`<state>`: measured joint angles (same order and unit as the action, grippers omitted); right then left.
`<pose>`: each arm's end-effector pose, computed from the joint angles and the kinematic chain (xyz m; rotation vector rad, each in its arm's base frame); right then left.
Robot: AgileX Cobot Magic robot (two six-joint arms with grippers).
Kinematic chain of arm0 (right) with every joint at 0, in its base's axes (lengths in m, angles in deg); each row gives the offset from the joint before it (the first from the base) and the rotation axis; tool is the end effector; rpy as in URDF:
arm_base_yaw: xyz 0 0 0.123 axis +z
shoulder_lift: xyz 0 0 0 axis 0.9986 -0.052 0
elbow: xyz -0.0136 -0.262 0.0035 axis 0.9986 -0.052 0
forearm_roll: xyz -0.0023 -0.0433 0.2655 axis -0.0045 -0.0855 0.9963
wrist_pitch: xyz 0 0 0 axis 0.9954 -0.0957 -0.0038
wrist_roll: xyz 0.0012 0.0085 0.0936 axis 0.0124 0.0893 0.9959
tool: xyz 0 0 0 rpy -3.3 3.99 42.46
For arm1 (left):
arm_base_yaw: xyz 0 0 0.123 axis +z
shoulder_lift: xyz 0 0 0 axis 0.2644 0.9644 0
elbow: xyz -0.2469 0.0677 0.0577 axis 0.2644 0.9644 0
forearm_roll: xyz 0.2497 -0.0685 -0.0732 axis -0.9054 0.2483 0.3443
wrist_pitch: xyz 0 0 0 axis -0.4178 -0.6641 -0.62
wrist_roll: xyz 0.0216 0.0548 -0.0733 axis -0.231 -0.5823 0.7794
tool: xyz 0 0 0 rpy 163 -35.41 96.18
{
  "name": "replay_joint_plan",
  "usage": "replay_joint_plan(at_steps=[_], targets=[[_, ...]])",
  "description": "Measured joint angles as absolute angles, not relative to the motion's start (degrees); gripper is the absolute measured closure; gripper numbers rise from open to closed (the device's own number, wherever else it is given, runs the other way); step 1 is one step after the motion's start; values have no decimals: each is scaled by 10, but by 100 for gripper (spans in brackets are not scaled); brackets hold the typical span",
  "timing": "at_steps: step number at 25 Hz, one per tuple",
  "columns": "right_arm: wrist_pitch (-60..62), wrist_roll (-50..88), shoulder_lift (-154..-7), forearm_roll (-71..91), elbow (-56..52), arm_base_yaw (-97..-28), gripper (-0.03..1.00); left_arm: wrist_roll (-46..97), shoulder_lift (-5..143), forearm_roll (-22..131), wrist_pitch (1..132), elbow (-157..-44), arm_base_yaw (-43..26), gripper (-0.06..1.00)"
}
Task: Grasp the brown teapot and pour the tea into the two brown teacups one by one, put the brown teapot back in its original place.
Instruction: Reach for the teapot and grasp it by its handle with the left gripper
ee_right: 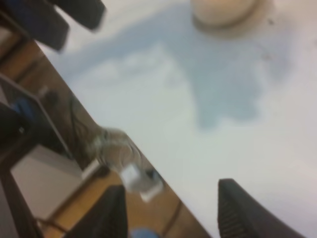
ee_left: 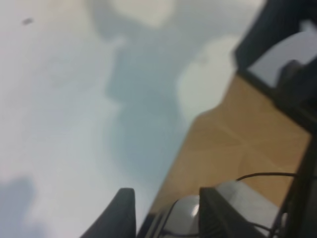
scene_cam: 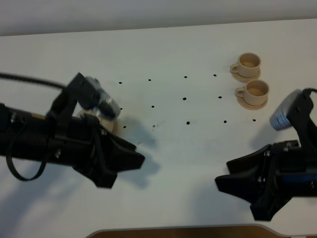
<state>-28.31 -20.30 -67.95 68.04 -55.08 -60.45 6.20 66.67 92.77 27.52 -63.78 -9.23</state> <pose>0.1591 0.1390 0.2030 -0.8759 2.2165 0.9148 0.2101 -0.1513 0.2311 0.9691 2.2713 -0.8042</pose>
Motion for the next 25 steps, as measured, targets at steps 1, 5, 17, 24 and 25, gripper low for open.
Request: replay_joint_plan(at_steps=[1, 5, 17, 24, 25], targets=[[-295, -131, -679, 611, -527, -605, 55, 87, 667, 902, 275, -647, -92, 61], [-385, 125, -679, 367, -446, -605, 55, 150, 667, 842, 279, -661, -92, 61], [-555, 367, -458, 68, -433, -605, 55, 159, 667, 827, 285, -662, -92, 61], [-550, 357, -287, 55, -506, -605, 55, 159, 667, 827, 294, -663, -92, 61], [-547, 357, -268, 55, -516, -605, 55, 159, 667, 827, 295, -663, -92, 61]])
